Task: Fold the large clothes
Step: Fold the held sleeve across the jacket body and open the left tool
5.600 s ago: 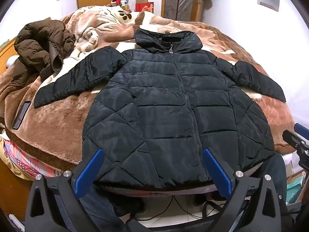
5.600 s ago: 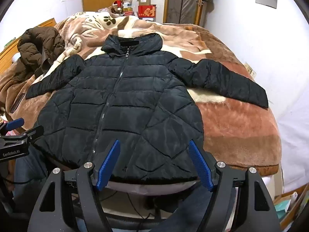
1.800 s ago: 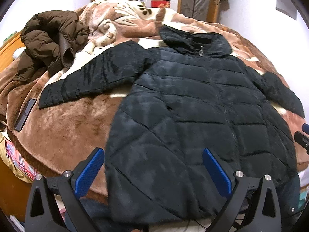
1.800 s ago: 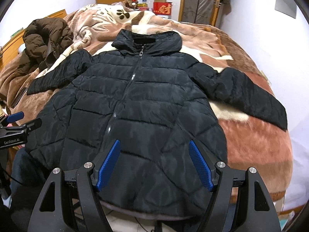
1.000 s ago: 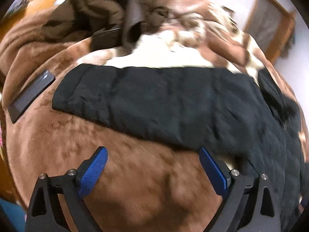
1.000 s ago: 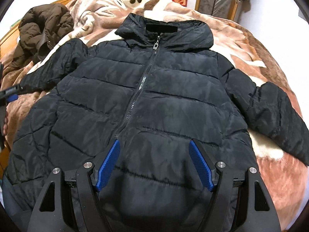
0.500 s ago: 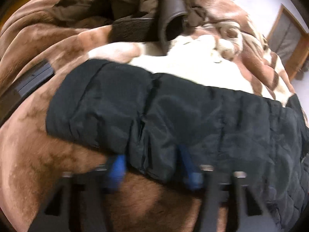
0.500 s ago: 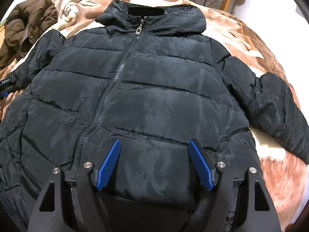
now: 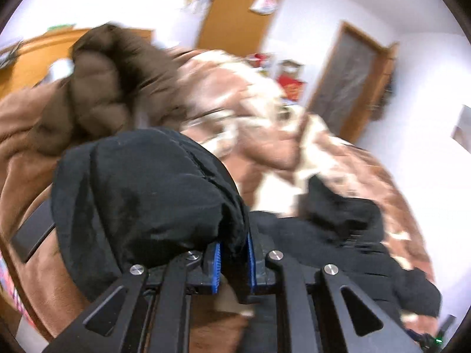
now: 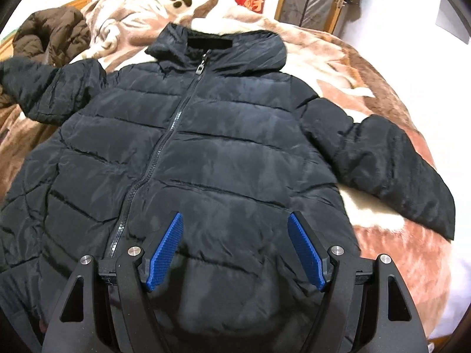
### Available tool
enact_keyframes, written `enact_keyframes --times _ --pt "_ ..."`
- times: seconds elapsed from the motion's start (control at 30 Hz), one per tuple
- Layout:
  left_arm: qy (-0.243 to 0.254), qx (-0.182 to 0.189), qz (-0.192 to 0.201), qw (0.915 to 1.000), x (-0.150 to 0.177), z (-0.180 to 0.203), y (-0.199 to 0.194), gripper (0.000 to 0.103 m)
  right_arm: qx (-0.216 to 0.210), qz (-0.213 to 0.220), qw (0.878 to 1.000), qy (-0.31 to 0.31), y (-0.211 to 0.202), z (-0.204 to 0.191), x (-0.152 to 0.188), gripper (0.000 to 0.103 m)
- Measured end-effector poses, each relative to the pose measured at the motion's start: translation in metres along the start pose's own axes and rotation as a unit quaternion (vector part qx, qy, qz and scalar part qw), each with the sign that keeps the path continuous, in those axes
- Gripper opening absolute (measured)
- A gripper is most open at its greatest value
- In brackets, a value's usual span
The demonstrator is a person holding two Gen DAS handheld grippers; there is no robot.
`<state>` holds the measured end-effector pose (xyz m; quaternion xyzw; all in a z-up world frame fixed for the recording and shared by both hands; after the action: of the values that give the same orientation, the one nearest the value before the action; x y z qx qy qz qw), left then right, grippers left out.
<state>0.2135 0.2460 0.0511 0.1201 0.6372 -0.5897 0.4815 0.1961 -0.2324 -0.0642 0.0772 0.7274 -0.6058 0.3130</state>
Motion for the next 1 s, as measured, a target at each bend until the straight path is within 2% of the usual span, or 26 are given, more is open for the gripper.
enact_keyframes --times 0.1,0.2,0.3,0.4,0.47,0.53,0.57,0.6,0.7,0.77,0.9,0.93,1.0 --pt "0.040 0.052 0.003 0.9978 -0.006 0.059 -0.020 0.015 -0.008 0.011 1.000 0.026 -0.013 0.013 0.005 0.074" --pt "0.081 0.097 -0.012 0.9920 0.004 0.122 -0.015 0.015 -0.011 0.019 0.998 0.051 -0.023 0.030 0.010 0.074" --pt "0.111 0.129 -0.045 0.9844 0.025 0.178 0.006 0.015 -0.018 0.026 0.997 0.067 -0.028 0.046 0.017 0.074" --pt "0.140 0.142 -0.083 0.9763 0.058 0.230 0.044 0.016 -0.024 0.032 0.996 0.079 -0.029 0.062 0.024 0.074" --pt "0.157 0.144 -0.104 0.9715 0.084 0.254 0.064 0.025 -0.035 0.027 0.994 0.096 -0.025 0.074 0.030 0.074" --pt "0.169 0.152 -0.130 0.9650 0.108 0.276 0.085 0.045 -0.040 0.023 0.993 0.108 -0.021 0.082 0.034 0.074" --pt "0.174 0.156 -0.139 0.9624 0.121 0.284 0.085 0.052 -0.040 0.023 0.993 0.112 -0.019 0.086 0.035 0.074" --pt "0.176 0.161 -0.151 0.9593 0.131 0.291 0.094 0.065 -0.038 0.023 0.993 0.113 -0.018 0.088 0.036 0.074" --pt "0.163 0.190 -0.188 0.9497 0.155 0.300 0.088 0.076 -0.041 0.027 0.992 0.115 -0.015 0.093 0.033 0.074" --pt "0.159 0.206 -0.198 0.9450 0.156 0.304 0.081 0.079 -0.040 0.035 0.992 0.114 -0.016 0.093 0.028 0.074" --pt "0.160 0.245 -0.151 0.9443 0.134 0.290 0.039 0.082 -0.047 0.062 0.991 0.111 -0.026 0.089 0.009 0.074" --pt "0.161 0.244 -0.136 0.9465 0.128 0.283 0.032 0.082 -0.049 0.068 0.991 0.107 -0.027 0.087 0.002 0.074" --pt "0.161 0.222 -0.105 0.9560 0.111 0.258 0.027 0.082 -0.057 0.075 0.991 0.100 -0.025 0.082 -0.013 0.074"
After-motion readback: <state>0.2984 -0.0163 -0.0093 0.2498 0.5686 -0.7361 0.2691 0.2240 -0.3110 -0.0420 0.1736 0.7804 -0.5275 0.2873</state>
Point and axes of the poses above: each gripper's, at about its wrist camera, not at the fingertips, and y roughly the way its jaws point, z to its right, x to its underside, the point moved 4 cm from there along y, roughly the way its jaws point, and after that the axes turned 14 degrees about -x, right-handed, at the moved point
